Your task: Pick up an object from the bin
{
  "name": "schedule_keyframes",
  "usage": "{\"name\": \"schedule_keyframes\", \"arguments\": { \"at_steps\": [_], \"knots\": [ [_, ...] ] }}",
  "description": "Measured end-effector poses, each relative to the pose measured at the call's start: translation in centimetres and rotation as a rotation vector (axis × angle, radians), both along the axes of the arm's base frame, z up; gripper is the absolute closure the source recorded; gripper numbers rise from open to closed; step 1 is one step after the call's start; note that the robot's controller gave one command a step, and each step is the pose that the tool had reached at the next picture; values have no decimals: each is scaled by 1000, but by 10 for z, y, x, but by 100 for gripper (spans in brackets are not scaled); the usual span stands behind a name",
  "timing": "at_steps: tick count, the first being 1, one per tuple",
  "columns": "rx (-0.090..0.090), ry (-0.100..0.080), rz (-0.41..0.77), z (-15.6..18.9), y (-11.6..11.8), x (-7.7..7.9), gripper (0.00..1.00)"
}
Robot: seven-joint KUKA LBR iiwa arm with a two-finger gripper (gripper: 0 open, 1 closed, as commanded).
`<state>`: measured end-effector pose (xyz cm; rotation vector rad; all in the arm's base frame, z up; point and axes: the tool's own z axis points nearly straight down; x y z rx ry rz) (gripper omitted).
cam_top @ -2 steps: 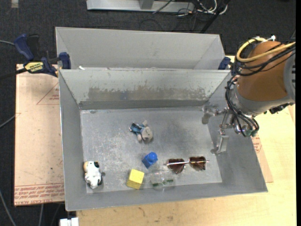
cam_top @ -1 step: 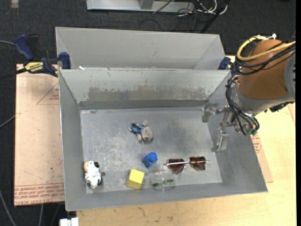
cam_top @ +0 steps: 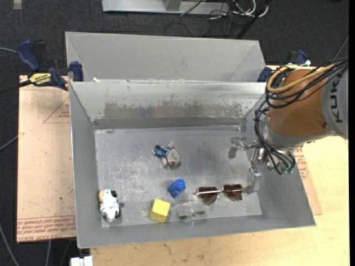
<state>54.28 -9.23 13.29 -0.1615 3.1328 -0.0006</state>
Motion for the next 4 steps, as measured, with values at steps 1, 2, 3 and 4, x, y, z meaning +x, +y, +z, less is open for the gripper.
{"name": "schedule_keyframes", "arguments": {
  "at_steps": [1, 2, 3, 4],
  "knots": [
    [2, 7, 46, -17, 16, -28, 0],
    [1, 3, 165, -7, 14, -22, 0],
    [1, 2, -28, -55, 6, -32, 0],
    [0, -4, 77, -70, 4, -29, 100]
  ]
}}
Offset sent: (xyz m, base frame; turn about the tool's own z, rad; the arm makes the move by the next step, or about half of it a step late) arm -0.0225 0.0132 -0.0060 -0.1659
